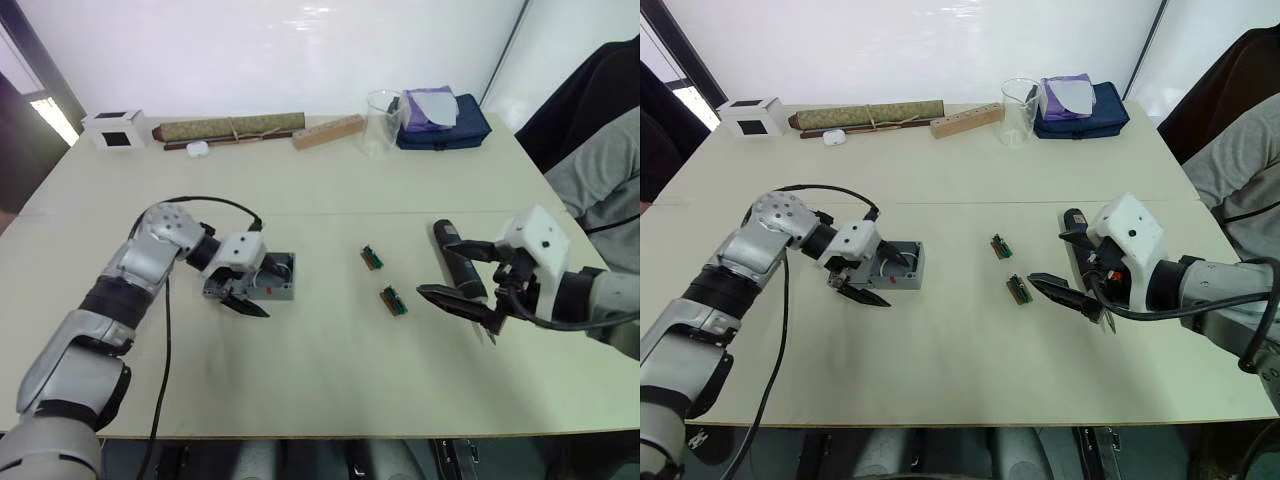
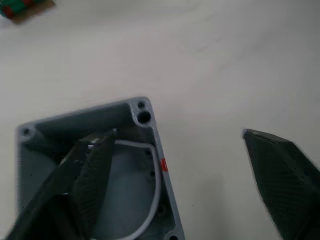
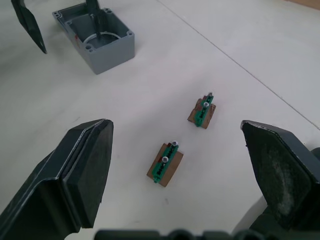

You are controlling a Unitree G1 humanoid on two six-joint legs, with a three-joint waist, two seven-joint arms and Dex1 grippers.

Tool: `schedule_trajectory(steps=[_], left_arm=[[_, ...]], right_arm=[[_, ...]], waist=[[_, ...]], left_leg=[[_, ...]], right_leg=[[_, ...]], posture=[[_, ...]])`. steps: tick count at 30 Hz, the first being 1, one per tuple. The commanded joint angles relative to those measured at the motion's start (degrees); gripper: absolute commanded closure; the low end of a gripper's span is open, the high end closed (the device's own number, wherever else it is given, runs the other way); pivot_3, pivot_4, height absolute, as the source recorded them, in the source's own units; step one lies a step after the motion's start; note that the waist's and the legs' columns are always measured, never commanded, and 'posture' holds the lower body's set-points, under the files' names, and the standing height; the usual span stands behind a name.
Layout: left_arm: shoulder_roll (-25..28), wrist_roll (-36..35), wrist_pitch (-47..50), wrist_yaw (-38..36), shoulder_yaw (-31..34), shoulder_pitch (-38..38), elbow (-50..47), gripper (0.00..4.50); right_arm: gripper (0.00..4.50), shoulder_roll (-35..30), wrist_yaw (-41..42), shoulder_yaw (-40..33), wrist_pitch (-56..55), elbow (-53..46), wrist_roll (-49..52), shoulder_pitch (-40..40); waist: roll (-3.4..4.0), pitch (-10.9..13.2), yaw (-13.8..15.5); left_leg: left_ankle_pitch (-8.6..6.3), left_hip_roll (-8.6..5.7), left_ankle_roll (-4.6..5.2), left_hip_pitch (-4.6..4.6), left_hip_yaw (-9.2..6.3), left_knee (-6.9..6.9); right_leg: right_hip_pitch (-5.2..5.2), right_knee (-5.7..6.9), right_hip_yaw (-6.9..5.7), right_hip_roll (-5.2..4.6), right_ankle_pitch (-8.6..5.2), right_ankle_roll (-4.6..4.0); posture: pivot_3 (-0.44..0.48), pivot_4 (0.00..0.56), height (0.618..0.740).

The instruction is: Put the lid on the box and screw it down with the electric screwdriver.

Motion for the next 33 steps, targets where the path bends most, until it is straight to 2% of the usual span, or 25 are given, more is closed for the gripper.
schedule_trajectory(steps=[1,7,8,13,19,27,32,33], left_arm=[[-0.29,2.52,-4.51,-0.20,-0.26,-1.57,3.38,1.98],[-1.47,2.65,-6.75,-0.20,-0.43,-2.42,5.77,4.25],[-1.76,2.44,-6.91,-0.20,-0.46,-2.64,5.89,4.45],[-3.61,0.77,-8.21,-0.20,-2.76,-5.00,5.82,4.45],[-7.01,-1.59,-12.27,-0.20,-9.80,-9.87,8.31,4.45],[-15.43,0.32,-21.06,-0.20,-14.14,-17.79,23.60,4.45],[-17.98,1.35,-24.19,-0.20,-15.74,-20.97,30.21,4.45],[-18.42,1.46,-24.56,-0.20,-15.76,-21.46,31.23,4.03]], right_arm=[[0.00,0.43,-1.27,-2.30,-0.88,-1.98,0.54,0.43],[0.00,0.65,-2.52,-1.79,-1.65,-1.95,0.22,0.35],[0.00,0.63,-2.63,-1.68,-1.76,-1.91,0.20,0.28],[0.00,0.41,-2.81,-0.92,-2.36,-1.46,-0.18,-0.11],[0.00,-0.03,-2.74,-0.40,-2.70,-1.00,-0.61,-0.72],[0.00,0.10,-3.63,-1.35,-1.99,-2.21,-0.75,0.49],[0.00,0.38,-4.92,-1.97,-1.65,-2.98,-0.01,0.96],[0.00,0.39,-5.10,-2.22,-1.59,-3.20,0.11,1.26]], waist=[[0.00,0.00,0.02],[0.00,0.00,0.00],[0.00,0.00,-0.01],[0.00,0.00,0.27],[-0.01,0.00,0.24],[-0.04,0.02,-0.16],[-0.04,0.03,0.03],[-0.05,0.03,0.02]], left_leg=[[0.00,0.00,0.00,0.00,-0.01,0.00],[0.00,0.00,0.00,0.00,-0.01,0.02],[0.00,0.00,0.00,0.00,-0.01,0.01],[0.00,-0.01,0.00,-0.01,-0.01,0.03],[0.00,-0.03,0.00,-0.05,-0.02,0.06],[-0.01,-0.03,0.03,-0.03,-0.04,0.05],[-0.01,-0.03,0.04,-0.06,-0.05,0.06],[-0.01,-0.03,0.04,-0.06,-0.05,0.06]], right_leg=[[0.00,0.00,0.00,0.00,0.00,0.00],[0.00,0.01,0.00,-0.01,0.00,0.00],[0.00,0.01,0.00,0.00,0.00,0.01],[0.01,0.02,-0.01,-0.02,0.01,0.01],[0.01,0.01,-0.01,-0.03,0.01,0.04],[-0.02,0.04,0.00,0.05,0.02,0.06],[-0.03,0.04,-0.01,0.05,0.02,0.06],[-0.03,0.05,-0.01,0.04,0.02,0.06]], posture=[[0.000,0.150,0.736],[0.000,0.150,0.736],[0.000,0.150,0.736],[0.000,0.150,0.736],[0.000,0.150,0.736],[0.000,0.150,0.736],[0.000,0.150,0.736],[0.000,0.150,0.736]])
